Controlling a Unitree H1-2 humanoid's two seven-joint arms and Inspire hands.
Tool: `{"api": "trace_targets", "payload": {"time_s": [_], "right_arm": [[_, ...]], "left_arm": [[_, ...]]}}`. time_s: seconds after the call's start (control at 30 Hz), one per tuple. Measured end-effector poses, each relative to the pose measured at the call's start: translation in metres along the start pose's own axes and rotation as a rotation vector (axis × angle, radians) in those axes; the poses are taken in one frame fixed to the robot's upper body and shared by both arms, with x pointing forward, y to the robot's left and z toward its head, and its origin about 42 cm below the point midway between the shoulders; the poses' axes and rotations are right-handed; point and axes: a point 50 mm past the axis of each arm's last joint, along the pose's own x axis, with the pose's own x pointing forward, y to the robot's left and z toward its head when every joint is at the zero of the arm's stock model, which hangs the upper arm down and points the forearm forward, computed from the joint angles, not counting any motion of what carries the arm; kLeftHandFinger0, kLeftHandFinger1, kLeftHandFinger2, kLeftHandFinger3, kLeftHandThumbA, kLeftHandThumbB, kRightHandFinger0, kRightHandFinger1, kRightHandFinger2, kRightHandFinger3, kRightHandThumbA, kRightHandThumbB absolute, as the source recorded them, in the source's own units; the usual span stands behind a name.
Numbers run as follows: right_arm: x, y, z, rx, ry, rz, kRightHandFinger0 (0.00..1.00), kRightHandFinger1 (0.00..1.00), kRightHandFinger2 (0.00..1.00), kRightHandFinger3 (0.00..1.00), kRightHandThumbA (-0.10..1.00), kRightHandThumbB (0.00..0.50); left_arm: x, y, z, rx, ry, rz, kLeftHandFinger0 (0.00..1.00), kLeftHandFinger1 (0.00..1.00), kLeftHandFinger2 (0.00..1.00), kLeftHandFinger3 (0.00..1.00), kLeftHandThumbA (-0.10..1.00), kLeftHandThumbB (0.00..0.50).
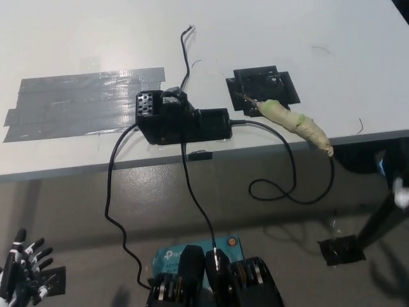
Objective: The robot uses its right hand to grab and lift the soldering gun kept on the middle of the table and puts it in its base
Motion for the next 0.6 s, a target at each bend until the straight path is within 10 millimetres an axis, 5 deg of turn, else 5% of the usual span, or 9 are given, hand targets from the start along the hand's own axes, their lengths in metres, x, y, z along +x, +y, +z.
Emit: {"api": "trace_targets", "payload": {"time_s": [0.2, 0.43, 0.6], "right_arm": [[0.041, -0.013, 0.072, -0.136, -0.200, -0.089, 1.00, 1.00, 1.00, 1.00, 0.35, 0.305], [0.087, -0.002, 0.100, -0.251, -0.215, -0.083, 1.00, 1.00, 1.00, 1.00, 0.34, 0.341], [0.142, 0.010, 0.112, -0.385, -0.143, -0.041, 1.00, 1.00, 1.00, 1.00, 0.37, 0.344]], "left_arm": [[0.001, -0.003, 0.000, 0.001, 0.001, -0.015, 1.00, 1.00, 1.00, 1.00, 1.00, 0.000], [0.000, -0.004, 0.000, 0.009, 0.003, -0.020, 1.00, 1.00, 1.00, 1.00, 1.00, 0.016], [0.000, -0.005, 0.003, 0.015, -0.003, -0.027, 1.00, 1.00, 1.00, 1.00, 1.00, 0.011]]}}
